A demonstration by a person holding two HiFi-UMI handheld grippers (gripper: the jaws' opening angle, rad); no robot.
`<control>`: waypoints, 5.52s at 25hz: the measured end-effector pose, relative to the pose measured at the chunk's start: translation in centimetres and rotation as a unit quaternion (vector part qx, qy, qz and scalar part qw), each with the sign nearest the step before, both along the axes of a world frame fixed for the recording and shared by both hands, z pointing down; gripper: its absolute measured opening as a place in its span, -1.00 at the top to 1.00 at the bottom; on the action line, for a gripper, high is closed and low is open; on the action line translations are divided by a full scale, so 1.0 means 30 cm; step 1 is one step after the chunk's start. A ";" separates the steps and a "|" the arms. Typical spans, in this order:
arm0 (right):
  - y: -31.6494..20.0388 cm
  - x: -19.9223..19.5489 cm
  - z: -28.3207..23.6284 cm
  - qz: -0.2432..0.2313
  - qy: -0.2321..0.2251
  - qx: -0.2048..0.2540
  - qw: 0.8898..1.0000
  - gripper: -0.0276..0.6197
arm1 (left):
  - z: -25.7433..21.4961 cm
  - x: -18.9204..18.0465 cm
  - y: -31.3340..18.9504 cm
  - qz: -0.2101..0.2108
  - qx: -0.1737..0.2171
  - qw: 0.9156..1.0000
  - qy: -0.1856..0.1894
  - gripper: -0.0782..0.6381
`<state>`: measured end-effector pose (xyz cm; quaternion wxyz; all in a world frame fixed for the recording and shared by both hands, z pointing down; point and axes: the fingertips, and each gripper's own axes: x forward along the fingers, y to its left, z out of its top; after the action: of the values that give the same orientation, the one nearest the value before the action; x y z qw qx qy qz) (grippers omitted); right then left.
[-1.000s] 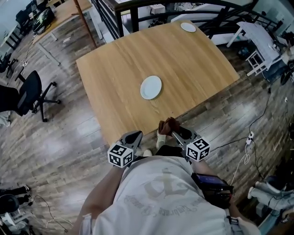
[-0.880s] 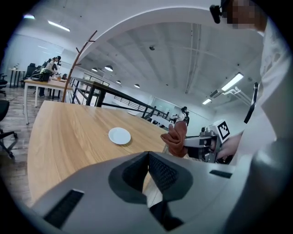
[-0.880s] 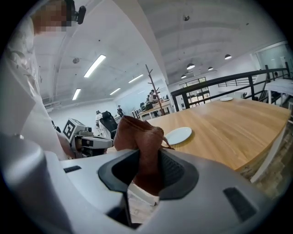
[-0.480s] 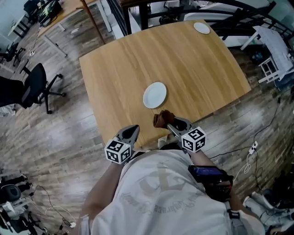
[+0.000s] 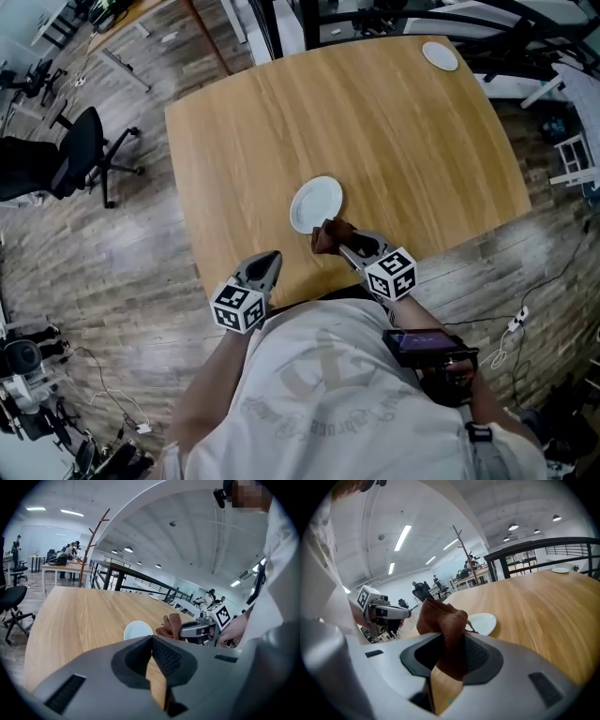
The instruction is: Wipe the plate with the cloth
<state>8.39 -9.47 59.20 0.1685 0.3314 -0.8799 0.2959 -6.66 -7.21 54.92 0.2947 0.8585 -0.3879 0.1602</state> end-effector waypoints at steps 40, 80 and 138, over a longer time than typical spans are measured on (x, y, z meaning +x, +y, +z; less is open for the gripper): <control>-0.363 -0.004 0.221 -0.065 0.193 0.011 0.979 0.52 | 0.075 -0.146 0.050 -0.048 -0.046 0.998 -0.009 0.75; -0.287 -0.365 0.198 -0.207 0.172 0.042 0.962 0.51 | 0.066 -0.235 0.099 -0.083 -0.054 0.995 -0.008 0.75; -0.244 0.064 0.050 0.070 0.091 0.003 0.993 0.51 | 0.002 -0.166 0.081 -0.045 0.012 0.999 0.025 0.75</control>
<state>10.32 -16.79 60.70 0.2254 0.4185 -0.8364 0.2730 -11.63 -4.77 54.99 0.3009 0.8473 -0.4209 0.1202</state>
